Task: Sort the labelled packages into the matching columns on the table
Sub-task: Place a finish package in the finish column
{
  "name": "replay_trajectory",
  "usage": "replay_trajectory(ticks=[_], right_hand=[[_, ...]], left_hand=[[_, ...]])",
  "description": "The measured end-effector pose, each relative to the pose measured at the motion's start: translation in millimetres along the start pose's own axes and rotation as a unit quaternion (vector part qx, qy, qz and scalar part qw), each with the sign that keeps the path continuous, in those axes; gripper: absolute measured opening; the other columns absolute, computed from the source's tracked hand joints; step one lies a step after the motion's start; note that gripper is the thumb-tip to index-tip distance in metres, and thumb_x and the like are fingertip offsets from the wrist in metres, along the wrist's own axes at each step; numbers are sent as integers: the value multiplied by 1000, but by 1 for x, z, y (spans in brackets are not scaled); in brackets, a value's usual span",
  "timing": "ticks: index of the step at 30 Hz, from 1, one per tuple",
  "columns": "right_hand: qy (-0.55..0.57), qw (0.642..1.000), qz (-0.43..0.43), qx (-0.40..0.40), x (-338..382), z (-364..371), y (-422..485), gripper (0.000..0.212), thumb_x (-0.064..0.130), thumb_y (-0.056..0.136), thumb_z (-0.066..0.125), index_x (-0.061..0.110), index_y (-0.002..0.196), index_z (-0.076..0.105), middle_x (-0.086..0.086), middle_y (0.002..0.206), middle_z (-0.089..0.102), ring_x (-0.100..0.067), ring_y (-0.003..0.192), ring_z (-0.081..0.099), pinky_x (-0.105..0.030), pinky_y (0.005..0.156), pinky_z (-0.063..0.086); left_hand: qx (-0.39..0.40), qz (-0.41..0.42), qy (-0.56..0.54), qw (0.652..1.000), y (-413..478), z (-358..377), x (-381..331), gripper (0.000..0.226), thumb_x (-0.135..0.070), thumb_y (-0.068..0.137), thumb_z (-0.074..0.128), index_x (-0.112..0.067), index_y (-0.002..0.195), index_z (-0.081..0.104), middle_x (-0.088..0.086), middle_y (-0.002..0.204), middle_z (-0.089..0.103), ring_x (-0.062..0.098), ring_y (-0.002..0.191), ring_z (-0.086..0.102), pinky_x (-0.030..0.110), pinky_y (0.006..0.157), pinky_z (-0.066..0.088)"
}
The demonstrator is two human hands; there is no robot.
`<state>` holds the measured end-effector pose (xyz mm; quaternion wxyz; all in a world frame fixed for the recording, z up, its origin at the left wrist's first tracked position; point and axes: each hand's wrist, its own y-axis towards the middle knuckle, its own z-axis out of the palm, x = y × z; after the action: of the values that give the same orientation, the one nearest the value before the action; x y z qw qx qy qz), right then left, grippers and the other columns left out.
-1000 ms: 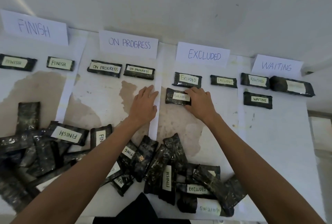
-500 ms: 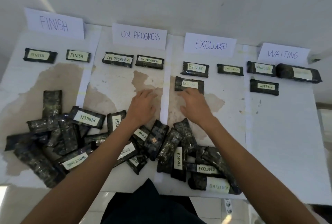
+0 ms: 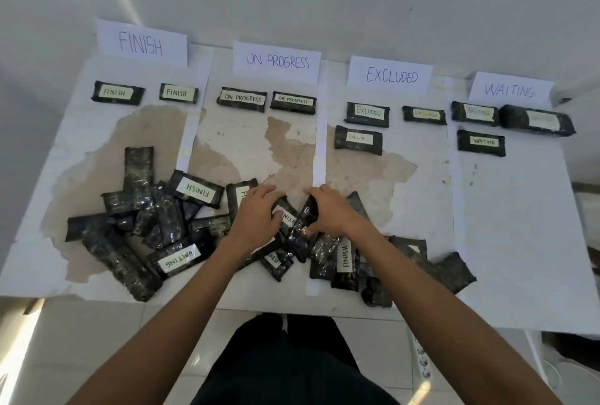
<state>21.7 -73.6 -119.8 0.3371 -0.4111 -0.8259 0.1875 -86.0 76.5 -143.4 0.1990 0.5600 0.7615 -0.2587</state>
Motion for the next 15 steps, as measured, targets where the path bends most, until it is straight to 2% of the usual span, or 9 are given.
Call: replay_trajectory(ticks=[2, 4, 8, 10, 12, 13, 15], right_hand=[[62, 998, -11, -17, 2, -11, -8, 53, 14, 70, 82, 14, 118, 59, -6, 117, 54, -25, 109, 52, -35, 93, 45], [122, 992, -21, -29, 3, -24, -20, 32, 5, 72, 78, 13, 101, 67, -2, 105, 59, -21, 101, 57, -33, 88, 49], [207, 972, -45, -101, 3, -37, -48, 23, -3, 72, 75, 14, 85, 68, 0, 92, 62, -18, 88, 59, -32, 82, 51], [243, 953, -81, -159, 4, -38, -63, 31, -6, 69, 75, 23, 77, 64, 1, 87, 61, -18, 84, 60, -29, 78, 52], [257, 938, -127, -193, 5, -37, -78, 37, -8, 68, 76, 26, 74, 61, 1, 89, 60, -16, 86, 59, -24, 79, 52], [258, 934, -146, -199, 6, -35, -84, 35, -8, 68, 76, 23, 74, 62, 0, 93, 60, -16, 90, 59, -21, 81, 52], [236, 935, -172, -202, 5, -30, -94, 27, -9, 68, 75, 14, 77, 64, -4, 101, 58, -17, 100, 57, -19, 83, 53]], left_hand=[[1, -24, -44, 999, -6, -3, -1, 40, -14, 87, 58, -12, 127, 56, 10, 130, 52, 28, 123, 41, 38, 106, 32], [7, -52, -101, 993, -12, -7, -4, 37, -16, 89, 56, -13, 126, 56, 9, 124, 55, 26, 119, 46, 39, 105, 37], [36, -152, -214, 964, -23, -20, -19, 32, -25, 95, 49, -15, 124, 57, 6, 121, 58, 19, 112, 54, 37, 100, 43], [76, -244, -307, 917, -24, -28, -32, 32, -32, 96, 44, -16, 121, 57, 5, 118, 58, 21, 105, 58, 36, 90, 49], [125, -325, -433, 832, -23, -35, -46, 29, -32, 97, 44, -12, 114, 57, 8, 110, 59, 25, 95, 63, 36, 78, 55], [135, -337, -484, 796, -23, -37, -51, 25, -27, 96, 46, -9, 111, 57, 11, 109, 59, 26, 91, 65, 36, 75, 57], [110, -330, -553, 757, -22, -38, -58, 24, -11, 94, 51, -5, 117, 53, 17, 114, 58, 25, 89, 64, 31, 70, 59]])
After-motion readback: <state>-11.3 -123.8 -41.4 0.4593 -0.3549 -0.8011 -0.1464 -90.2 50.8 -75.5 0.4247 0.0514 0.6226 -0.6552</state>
